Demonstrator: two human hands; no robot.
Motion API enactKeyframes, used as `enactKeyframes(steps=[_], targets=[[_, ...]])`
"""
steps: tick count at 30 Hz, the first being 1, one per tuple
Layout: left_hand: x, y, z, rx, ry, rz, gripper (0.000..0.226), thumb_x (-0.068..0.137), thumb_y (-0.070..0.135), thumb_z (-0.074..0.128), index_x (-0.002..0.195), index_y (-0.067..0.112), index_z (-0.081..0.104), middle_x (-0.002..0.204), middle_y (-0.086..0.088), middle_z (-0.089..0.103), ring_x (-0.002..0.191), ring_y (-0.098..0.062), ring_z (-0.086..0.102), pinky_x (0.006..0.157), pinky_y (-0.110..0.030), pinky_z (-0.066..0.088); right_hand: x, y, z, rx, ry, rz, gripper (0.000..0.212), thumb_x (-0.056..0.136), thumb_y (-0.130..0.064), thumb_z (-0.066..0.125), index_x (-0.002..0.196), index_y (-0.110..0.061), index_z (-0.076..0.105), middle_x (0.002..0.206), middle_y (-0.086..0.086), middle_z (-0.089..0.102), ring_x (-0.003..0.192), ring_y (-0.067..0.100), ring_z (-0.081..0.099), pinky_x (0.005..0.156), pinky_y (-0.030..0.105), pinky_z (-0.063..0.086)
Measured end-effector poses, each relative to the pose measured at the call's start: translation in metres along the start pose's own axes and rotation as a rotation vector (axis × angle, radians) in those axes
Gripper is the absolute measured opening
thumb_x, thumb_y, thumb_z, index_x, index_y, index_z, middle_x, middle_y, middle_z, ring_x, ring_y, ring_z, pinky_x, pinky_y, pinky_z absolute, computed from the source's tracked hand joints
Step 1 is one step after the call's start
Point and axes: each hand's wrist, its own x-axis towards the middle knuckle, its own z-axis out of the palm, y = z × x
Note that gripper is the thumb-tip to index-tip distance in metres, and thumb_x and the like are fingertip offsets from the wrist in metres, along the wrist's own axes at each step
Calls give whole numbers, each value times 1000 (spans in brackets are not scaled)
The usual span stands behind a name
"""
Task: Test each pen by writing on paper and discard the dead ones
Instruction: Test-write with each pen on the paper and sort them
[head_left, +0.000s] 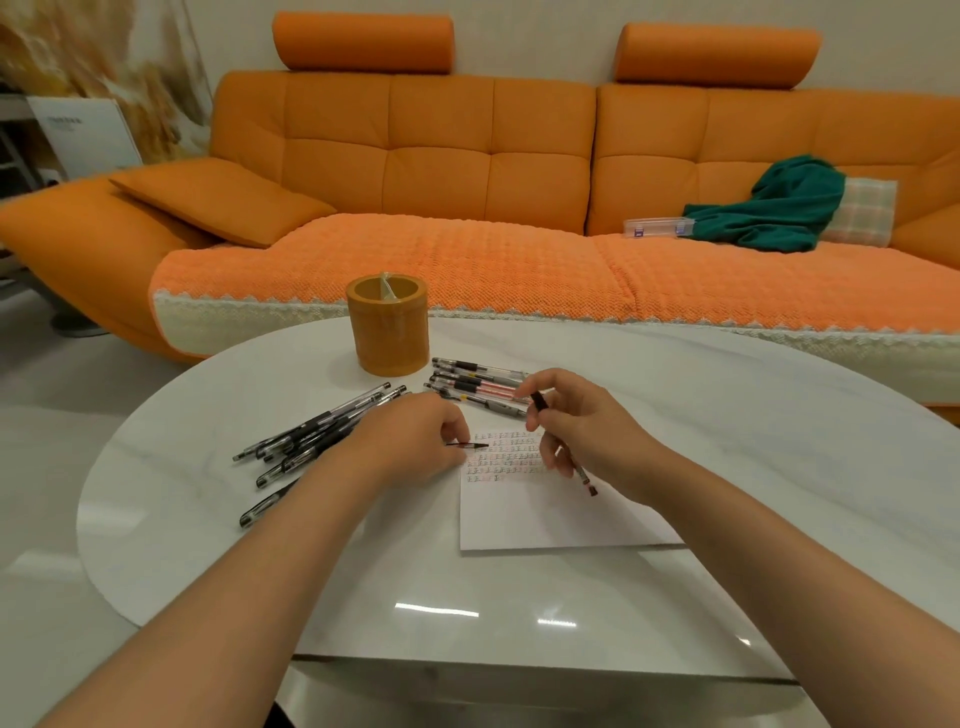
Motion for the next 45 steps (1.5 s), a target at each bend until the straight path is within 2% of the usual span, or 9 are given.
enactKeyframes(steps=[4,9,21,25,28,32,35,41,45], targets=[[-2,2,0,-13,90,28,12,96,40,61,104,39,70,102,22,67,87,-2,57,70,-26,48,0,3,-1,-411,24,-51,26,92,-19,69,108,-37,59,99,-8,70,65,14,69,72,31,56],[-3,4,-5,-86,114,70,20,100,34,56,112,35,73,104,15,70,86,-4,58,72,-27,50,-5,0,0,-873,97,-155,21,96,-26,57,108,-40,67,112,-20,65,88,5,55,74,28,45],[-5,14,-6,-170,108,133,13,99,35,57,100,37,70,86,22,63,80,-3,58,66,-26,45,-1,6,2,-966,124,-267,24,99,-26,52,114,-39,67,110,-18,62,98,8,57,73,29,46],[-10,24,-6,-333,57,140,20,98,33,59,85,30,74,80,6,71,77,-22,63,69,-43,51,-2,6,5,-913,61,-321,26,99,-23,49,113,-34,67,101,-16,61,94,9,52,71,30,41],[-12,29,-9,-472,-16,124,21,95,33,63,84,25,78,81,0,74,79,-27,65,73,-45,54,-8,2,6,-982,34,-380,18,94,-39,48,91,-31,64,79,-15,56,77,9,48,63,31,33],[-17,37,-13,-603,-154,104,15,91,25,70,87,18,82,77,0,75,65,-1,61,59,-15,47,-12,-2,13,-1236,81,-416,68,75,-84,32,58,-21,49,51,-4,46,53,14,41,48,31,25],[-20,40,-13,-649,-211,73,14,89,25,72,84,19,83,86,-8,77,70,-5,60,65,-22,47,-11,-2,19,-1286,155,-454,74,74,-84,33,47,-15,37,41,-1,29,44,17,24,47,29,17],[-21,42,-13,-677,-188,52,16,91,25,70,87,16,83,81,-6,77,68,-6,66,61,-13,48,-9,1,21,-1256,188,-420,69,75,-75,31,49,-12,47,39,3,29,43,18,25,46,30,23],[-15,30,-15,-536,-110,30,18,90,34,69,83,24,82,80,-4,75,75,-18,65,71,-35,54,-5,-1,23,-1206,100,-377,58,86,-75,35,74,-24,59,61,-5,57,55,14,48,51,30,33]])
